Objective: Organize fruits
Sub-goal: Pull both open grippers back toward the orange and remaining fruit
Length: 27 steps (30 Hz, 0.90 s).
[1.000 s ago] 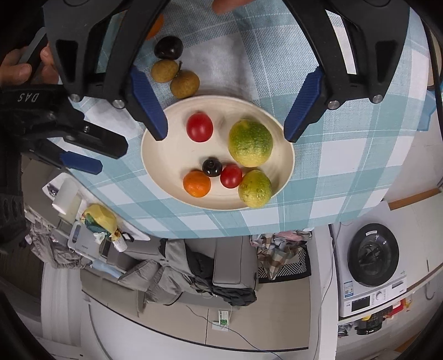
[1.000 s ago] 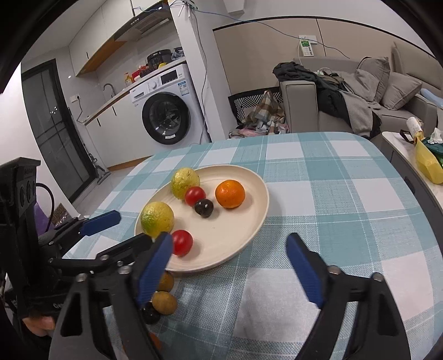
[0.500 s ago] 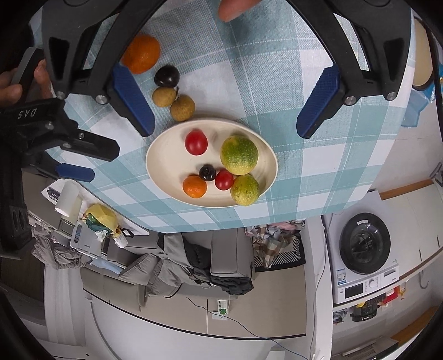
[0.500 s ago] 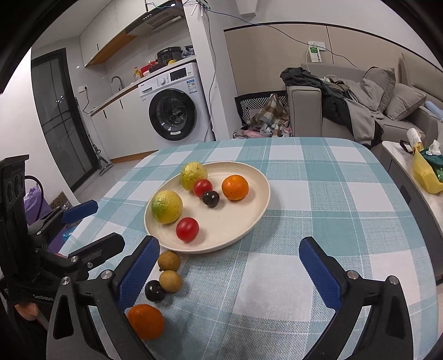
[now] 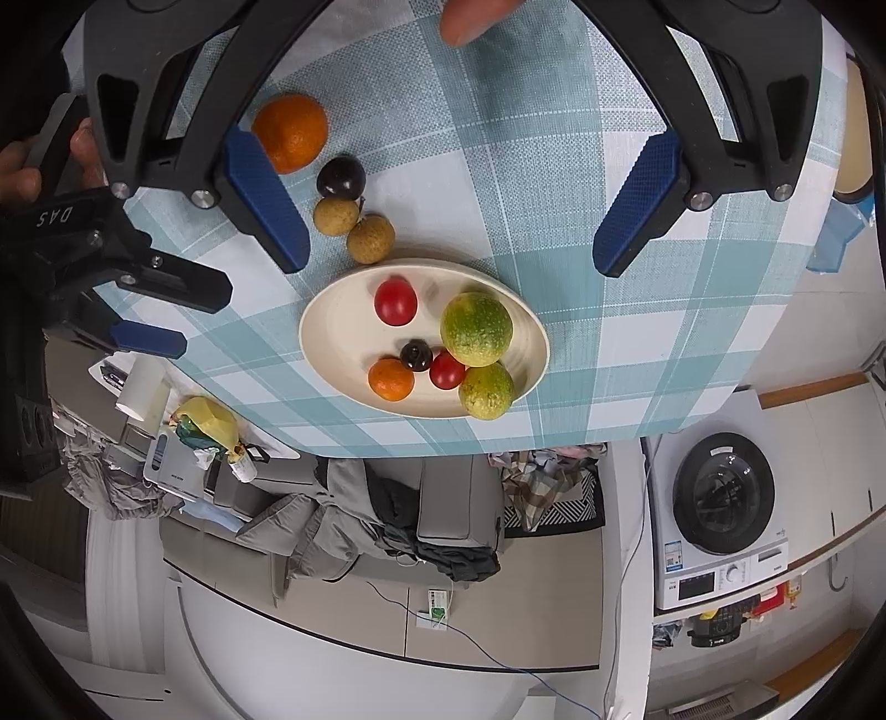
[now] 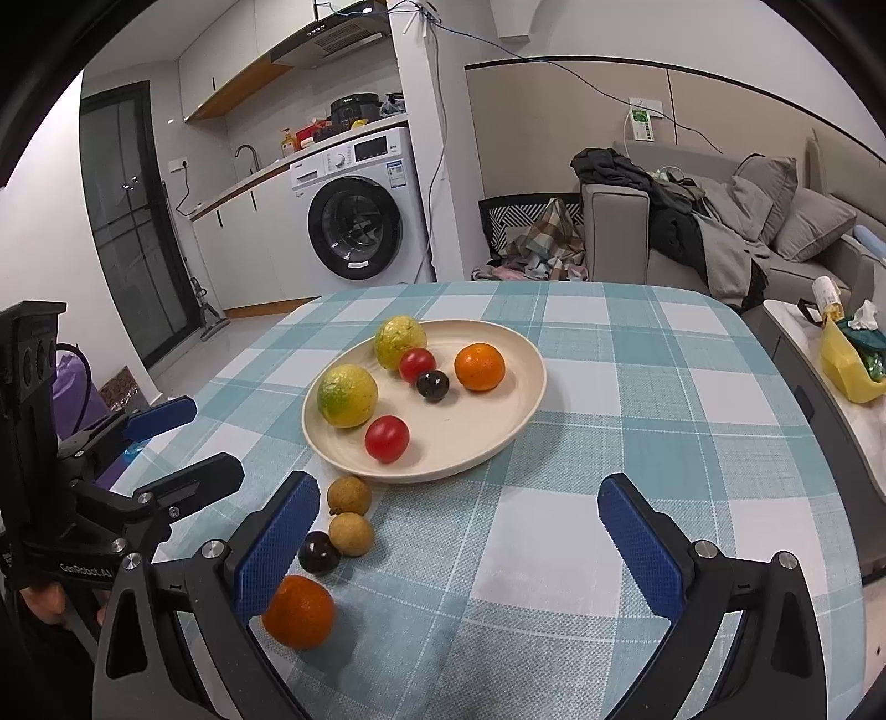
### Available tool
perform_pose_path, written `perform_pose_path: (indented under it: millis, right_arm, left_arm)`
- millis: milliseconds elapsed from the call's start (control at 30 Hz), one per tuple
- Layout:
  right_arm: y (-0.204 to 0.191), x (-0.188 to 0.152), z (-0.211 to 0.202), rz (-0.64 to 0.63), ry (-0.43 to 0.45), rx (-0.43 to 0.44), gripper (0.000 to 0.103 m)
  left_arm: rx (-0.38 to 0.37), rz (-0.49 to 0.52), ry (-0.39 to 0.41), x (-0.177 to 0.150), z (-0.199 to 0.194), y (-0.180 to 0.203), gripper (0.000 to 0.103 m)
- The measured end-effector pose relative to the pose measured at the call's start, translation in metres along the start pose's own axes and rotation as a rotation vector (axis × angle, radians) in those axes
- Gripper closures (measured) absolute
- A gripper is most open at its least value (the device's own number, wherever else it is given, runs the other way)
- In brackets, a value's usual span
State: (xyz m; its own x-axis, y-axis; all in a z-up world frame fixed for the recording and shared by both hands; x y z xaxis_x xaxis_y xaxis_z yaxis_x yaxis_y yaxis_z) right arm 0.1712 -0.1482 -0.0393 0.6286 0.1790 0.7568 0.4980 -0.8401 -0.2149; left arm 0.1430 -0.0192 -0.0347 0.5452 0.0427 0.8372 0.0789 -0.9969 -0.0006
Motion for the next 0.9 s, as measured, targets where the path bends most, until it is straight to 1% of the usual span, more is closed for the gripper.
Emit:
perform_pose_path:
  millis: [100,367,567,900]
  right_arm:
    - [-0.003,-0.003,-0.001,-0.015,0.001,-0.004,0.0]
    - [-0.014,-0.007,-0.004,-0.049,0.011,0.038,0.0]
    - [-0.019,-0.011,-0.001,-0.073,-0.001,0.042,0.0]
    - [-0.019,-0.014,0.001,-0.072,-0.008,0.048,0.0]
  left_arm:
    - [0.002,-0.006,0.008,-0.002,-0.002,0.001,0.001]
    - [0.0,0.008,0.014,-0.007,-0.003,0.003,0.001]
    - [-0.002,0.019,0.004,-0.01,-0.002,0.005,0.001]
    - [-0.003,0.035,0.018,-0.011,-0.001,0.007,0.001]
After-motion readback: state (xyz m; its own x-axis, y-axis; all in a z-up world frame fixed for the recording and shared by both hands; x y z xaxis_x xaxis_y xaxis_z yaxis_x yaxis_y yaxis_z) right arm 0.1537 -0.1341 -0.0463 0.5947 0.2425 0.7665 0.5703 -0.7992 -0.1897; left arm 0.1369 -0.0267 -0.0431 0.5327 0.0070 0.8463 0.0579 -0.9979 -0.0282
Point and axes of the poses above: each gripper's, at about its wrist camera, not at the fingertips, and z roughly the way its jaws point, y to its right, x to its top, the point moved 7 cm from there along z, roughly the way its jaws point, and after that the axes turned 7 degrees about x, right-handed, at the moved point
